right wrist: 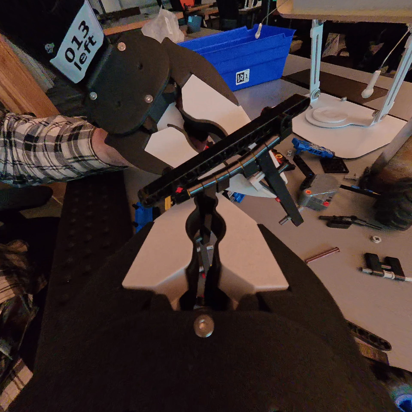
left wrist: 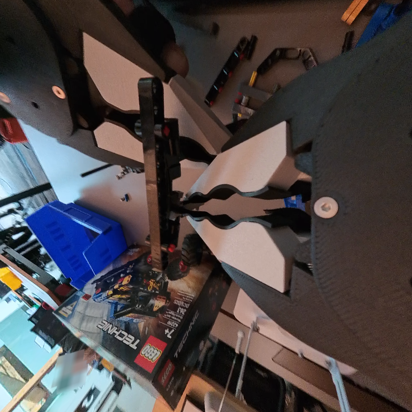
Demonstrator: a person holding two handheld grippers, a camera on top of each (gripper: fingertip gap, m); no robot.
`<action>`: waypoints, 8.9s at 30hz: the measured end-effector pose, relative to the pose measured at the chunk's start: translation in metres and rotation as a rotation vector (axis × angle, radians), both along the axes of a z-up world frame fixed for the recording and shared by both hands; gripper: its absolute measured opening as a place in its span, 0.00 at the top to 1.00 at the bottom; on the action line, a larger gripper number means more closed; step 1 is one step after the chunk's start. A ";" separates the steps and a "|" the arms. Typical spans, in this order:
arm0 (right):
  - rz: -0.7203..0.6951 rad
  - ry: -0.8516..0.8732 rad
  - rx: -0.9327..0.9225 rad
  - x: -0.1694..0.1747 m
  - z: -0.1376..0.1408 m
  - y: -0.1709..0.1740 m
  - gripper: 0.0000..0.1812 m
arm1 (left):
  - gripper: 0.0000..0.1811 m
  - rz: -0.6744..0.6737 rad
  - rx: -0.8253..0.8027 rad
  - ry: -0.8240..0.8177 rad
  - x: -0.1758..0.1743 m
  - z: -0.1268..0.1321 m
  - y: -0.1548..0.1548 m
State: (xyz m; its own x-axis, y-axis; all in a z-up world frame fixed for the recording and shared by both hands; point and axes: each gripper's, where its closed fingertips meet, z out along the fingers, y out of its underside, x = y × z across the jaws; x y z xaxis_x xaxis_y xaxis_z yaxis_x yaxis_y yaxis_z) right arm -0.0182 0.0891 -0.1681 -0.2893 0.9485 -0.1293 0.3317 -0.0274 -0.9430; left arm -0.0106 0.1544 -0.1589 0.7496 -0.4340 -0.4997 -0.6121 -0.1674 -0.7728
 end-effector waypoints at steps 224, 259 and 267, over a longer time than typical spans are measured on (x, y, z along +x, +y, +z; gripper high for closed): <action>-0.081 0.324 0.225 0.035 0.052 0.031 0.85 | 0.96 -0.255 0.191 -0.203 0.015 0.043 -0.026; -0.249 0.242 0.130 0.024 0.047 0.052 0.93 | 0.96 0.059 0.268 0.133 0.011 0.032 0.003; -0.236 0.254 0.138 0.026 0.048 0.051 1.00 | 0.96 0.117 0.233 -0.168 -0.034 0.049 0.003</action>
